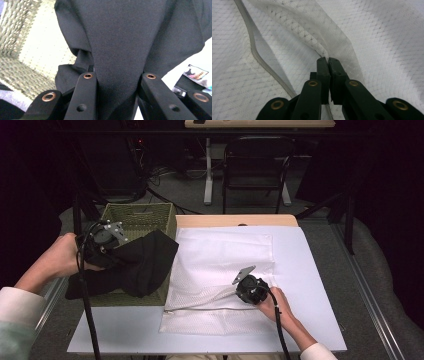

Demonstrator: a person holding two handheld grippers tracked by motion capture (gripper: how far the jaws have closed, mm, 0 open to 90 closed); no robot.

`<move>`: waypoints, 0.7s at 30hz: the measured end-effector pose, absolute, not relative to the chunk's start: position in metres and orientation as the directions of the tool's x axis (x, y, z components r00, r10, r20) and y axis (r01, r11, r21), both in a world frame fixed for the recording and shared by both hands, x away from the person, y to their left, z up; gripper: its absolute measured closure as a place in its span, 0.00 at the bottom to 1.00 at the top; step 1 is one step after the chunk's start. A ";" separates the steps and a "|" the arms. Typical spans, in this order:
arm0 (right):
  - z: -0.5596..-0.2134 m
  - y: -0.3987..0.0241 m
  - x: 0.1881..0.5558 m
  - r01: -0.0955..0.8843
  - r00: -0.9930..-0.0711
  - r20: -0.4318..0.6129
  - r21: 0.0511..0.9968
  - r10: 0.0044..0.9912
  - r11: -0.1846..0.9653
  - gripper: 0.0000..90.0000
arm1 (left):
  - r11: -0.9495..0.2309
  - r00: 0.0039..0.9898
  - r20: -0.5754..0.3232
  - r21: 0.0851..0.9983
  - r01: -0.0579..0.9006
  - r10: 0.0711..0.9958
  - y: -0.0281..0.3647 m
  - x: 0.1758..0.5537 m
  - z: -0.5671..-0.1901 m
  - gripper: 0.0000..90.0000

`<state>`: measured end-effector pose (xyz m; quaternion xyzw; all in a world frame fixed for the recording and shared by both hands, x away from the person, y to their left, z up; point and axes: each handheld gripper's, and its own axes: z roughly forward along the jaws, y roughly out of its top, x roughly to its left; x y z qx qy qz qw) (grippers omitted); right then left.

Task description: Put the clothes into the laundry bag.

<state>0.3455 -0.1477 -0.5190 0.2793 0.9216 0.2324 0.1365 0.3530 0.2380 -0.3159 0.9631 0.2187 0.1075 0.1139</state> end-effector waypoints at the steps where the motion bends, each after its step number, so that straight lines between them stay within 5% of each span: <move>1: -0.519 -0.148 0.346 0.449 -0.808 -0.121 0.507 0.576 0.736 0.97 | -0.881 0.885 0.151 0.262 0.393 0.440 0.236 0.352 -0.315 0.84; 21: -0.515 -0.150 0.347 0.454 -0.795 -0.121 0.530 0.594 0.716 0.98 | -0.892 0.932 0.022 0.299 0.339 0.362 0.182 0.327 -0.326 0.84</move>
